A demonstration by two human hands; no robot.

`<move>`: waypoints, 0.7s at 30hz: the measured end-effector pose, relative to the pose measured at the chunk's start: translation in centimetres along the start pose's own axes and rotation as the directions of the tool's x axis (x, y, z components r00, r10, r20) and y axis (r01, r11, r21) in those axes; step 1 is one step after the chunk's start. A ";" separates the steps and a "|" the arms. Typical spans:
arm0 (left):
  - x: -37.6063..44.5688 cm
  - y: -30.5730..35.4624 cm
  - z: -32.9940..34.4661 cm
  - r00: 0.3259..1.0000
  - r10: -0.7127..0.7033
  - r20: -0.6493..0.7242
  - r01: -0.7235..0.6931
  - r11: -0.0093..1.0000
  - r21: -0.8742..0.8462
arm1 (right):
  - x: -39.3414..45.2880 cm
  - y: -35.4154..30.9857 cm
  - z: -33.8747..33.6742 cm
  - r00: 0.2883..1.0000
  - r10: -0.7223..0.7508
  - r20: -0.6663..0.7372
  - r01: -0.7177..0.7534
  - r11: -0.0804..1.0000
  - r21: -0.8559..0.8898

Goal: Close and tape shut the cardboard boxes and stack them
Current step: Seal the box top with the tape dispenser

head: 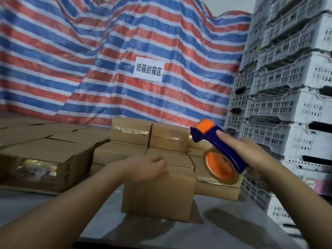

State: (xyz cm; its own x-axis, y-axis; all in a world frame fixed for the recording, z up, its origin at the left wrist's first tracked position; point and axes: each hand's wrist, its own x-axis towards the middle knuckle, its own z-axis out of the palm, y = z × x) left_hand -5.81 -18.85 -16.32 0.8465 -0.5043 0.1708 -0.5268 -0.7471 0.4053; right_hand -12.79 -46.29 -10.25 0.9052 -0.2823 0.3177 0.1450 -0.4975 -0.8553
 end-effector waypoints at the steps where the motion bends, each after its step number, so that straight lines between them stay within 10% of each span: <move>1: 0.0 -0.1 -0.2 1.000 -0.008 -0.010 0.007 0.996 -0.089 | 0.7 -1.5 0.5 0.995 0.008 0.097 -0.016 0.997 0.076; 8: -0.3 0.2 -0.6 0.994 -0.107 -0.008 0.082 0.809 -0.582 | 4.4 -4.7 5.6 0.873 0.071 0.482 -0.162 0.975 0.150; 17: 1.1 0.1 -2.9 0.970 -0.241 -0.016 0.060 0.305 -0.950 | 6.3 -3.8 6.1 0.855 -0.019 0.518 -0.010 0.999 0.052; 21: 1.6 0.1 -3.4 0.943 -0.326 -0.071 0.028 0.289 -0.957 | 6.1 -4.0 6.2 0.842 -0.015 0.539 -0.022 0.998 0.063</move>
State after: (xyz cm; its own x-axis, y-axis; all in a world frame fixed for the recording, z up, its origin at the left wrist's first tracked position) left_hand -4.28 -18.24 -12.92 0.9751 -0.2014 0.0923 -0.0549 0.1838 0.9814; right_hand -5.37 -40.99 -7.43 0.9755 0.2116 0.0602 0.1499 -0.4387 -0.8860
